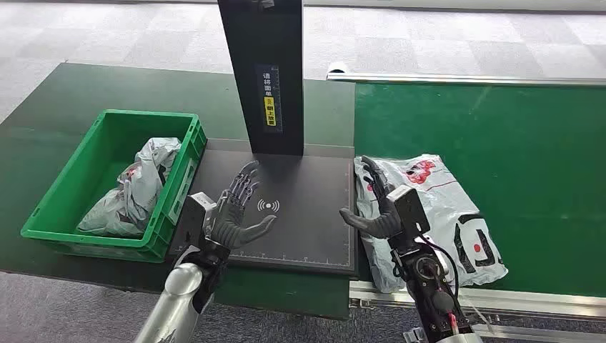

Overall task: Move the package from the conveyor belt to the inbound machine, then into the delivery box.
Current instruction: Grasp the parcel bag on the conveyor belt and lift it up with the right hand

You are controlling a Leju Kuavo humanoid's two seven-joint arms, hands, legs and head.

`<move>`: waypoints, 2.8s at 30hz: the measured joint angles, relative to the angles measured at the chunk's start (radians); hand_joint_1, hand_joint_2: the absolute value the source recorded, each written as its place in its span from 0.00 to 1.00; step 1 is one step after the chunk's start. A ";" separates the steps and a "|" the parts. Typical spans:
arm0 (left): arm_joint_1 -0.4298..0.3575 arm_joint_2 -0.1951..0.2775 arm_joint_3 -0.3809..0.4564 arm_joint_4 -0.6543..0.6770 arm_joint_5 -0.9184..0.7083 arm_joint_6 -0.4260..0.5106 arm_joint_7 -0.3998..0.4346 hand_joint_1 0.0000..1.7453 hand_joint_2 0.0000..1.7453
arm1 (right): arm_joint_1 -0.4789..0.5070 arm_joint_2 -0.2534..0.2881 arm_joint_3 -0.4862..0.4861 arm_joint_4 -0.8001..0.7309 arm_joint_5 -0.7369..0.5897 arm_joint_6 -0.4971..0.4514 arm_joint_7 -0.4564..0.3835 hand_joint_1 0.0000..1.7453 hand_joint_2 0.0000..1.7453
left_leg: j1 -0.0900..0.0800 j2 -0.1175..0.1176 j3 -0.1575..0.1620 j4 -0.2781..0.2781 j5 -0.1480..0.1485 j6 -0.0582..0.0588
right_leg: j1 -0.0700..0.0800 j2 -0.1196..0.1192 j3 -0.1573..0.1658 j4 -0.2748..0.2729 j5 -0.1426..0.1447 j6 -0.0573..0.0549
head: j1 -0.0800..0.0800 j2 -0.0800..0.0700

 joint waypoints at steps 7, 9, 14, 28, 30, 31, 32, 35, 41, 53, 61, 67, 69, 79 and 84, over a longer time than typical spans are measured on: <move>0.001 0.001 0.004 0.000 -0.004 -0.001 -0.002 0.00 1.00 | -0.013 -0.009 0.005 0.006 0.204 -0.165 0.038 0.00 1.00 | 0.000 0.000 0.000 0.000 0.000 0.000 | 0.000 0.000 0.000 0.000 0.000 0.000 | 0.000 0.000; 0.003 0.002 0.009 -0.003 -0.008 -0.001 0.000 0.00 1.00 | -0.025 -0.018 0.007 0.008 0.315 -0.247 0.071 0.00 1.00 | 0.000 0.000 0.000 0.000 0.000 0.000 | 0.000 0.000 0.000 0.000 0.000 0.000 | 0.000 0.000; 0.007 0.003 0.016 -0.012 -0.010 0.000 0.003 0.00 1.00 | -0.038 -0.028 0.008 0.013 0.360 -0.269 0.085 0.00 1.00 | 0.000 0.000 0.000 0.000 0.000 0.000 | 0.000 0.000 0.000 0.000 0.000 0.000 | 0.000 0.000; 0.012 0.003 0.026 -0.017 -0.015 0.000 0.009 0.00 1.00 | -0.047 -0.037 0.009 0.025 0.488 -0.324 0.181 0.00 1.00 | 0.000 0.000 0.000 0.000 0.000 0.000 | 0.000 0.000 0.000 0.000 0.000 0.000 | 0.000 0.000; 0.014 0.002 0.027 -0.018 -0.022 -0.001 0.017 0.00 1.00 | -0.057 -0.042 0.008 0.043 0.605 -0.353 0.266 0.00 1.00 | 0.000 0.000 0.000 0.000 0.000 0.000 | 0.000 0.000 0.000 0.000 0.000 0.000 | 0.000 0.000; 0.015 0.002 0.027 -0.018 -0.026 -0.002 0.020 0.00 1.00 | -0.063 -0.045 0.006 0.055 0.662 -0.360 0.308 0.00 1.00 | 0.000 0.000 0.000 0.000 0.000 0.000 | 0.000 0.000 0.000 0.000 0.000 0.000 | 0.000 0.000; 0.015 0.001 0.027 -0.018 -0.029 -0.003 0.023 0.00 1.00 | -0.069 -0.047 0.003 0.068 0.716 -0.359 0.346 0.00 1.00 | 0.000 0.000 0.000 0.000 0.000 0.000 | 0.000 0.000 0.000 0.000 0.000 0.000 | 0.000 0.000; 0.016 -0.003 0.028 -0.018 -0.037 -0.006 0.030 0.00 1.00 | -0.079 -0.050 -0.014 0.104 0.849 -0.343 0.425 0.00 1.00 | 0.000 0.000 0.000 0.000 0.000 0.000 | 0.000 0.000 0.000 0.000 0.000 0.000 | 0.000 0.000; 0.015 -0.009 0.029 -0.018 -0.044 -0.008 0.035 0.00 1.00 | -0.081 -0.048 -0.051 0.138 0.973 -0.305 0.491 0.00 1.00 | 0.000 0.000 0.000 0.000 0.000 0.000 | 0.000 0.000 0.000 0.000 0.000 0.000 | 0.000 0.000; 0.018 -0.014 0.041 -0.018 -0.074 -0.001 0.053 0.00 1.00 | -0.117 -0.050 -0.090 0.244 1.172 -0.207 0.640 0.00 1.00 | 0.000 0.000 0.000 0.000 0.000 0.000 | 0.000 0.000 0.000 0.000 0.000 0.000 | 0.000 0.000; 0.016 -0.018 0.051 -0.016 -0.081 -0.001 0.057 0.00 1.00 | -0.166 -0.049 -0.102 0.349 1.180 -0.139 0.614 0.00 1.00 | 0.000 0.000 0.000 0.000 0.000 0.000 | 0.000 0.000 0.000 0.000 0.000 0.000 | 0.000 0.000; 0.015 -0.018 0.055 -0.016 -0.106 0.039 0.061 0.00 1.00 | -0.210 -0.049 -0.103 0.428 1.177 -0.107 0.610 0.00 1.00 | 0.000 0.000 0.000 0.000 0.000 0.000 | 0.000 0.000 0.000 0.000 0.000 0.000 | 0.000 0.000; 0.014 -0.018 0.055 -0.016 -0.110 0.042 0.064 0.00 1.00 | -0.220 -0.049 -0.103 0.446 1.175 -0.103 0.605 0.00 1.00 | 0.000 0.000 0.000 0.000 0.000 0.000 | 0.000 0.000 0.000 0.000 0.000 0.000 | 0.000 0.000; 0.006 -0.023 0.056 -0.016 -0.115 0.043 0.071 0.00 1.00 | -0.248 -0.044 -0.103 0.503 1.166 -0.087 0.576 0.00 1.00 | 0.000 0.000 0.000 0.000 0.000 0.000 | 0.000 0.000 0.000 0.000 0.000 0.000 | 0.000 0.000; 0.003 -0.023 0.056 -0.016 -0.115 0.043 0.071 0.00 1.00 | -0.253 -0.041 -0.103 0.515 1.166 -0.087 0.575 0.00 1.00 | 0.000 0.000 0.000 0.000 0.000 0.000 | 0.000 0.000 0.000 0.000 0.000 0.000 | 0.000 0.000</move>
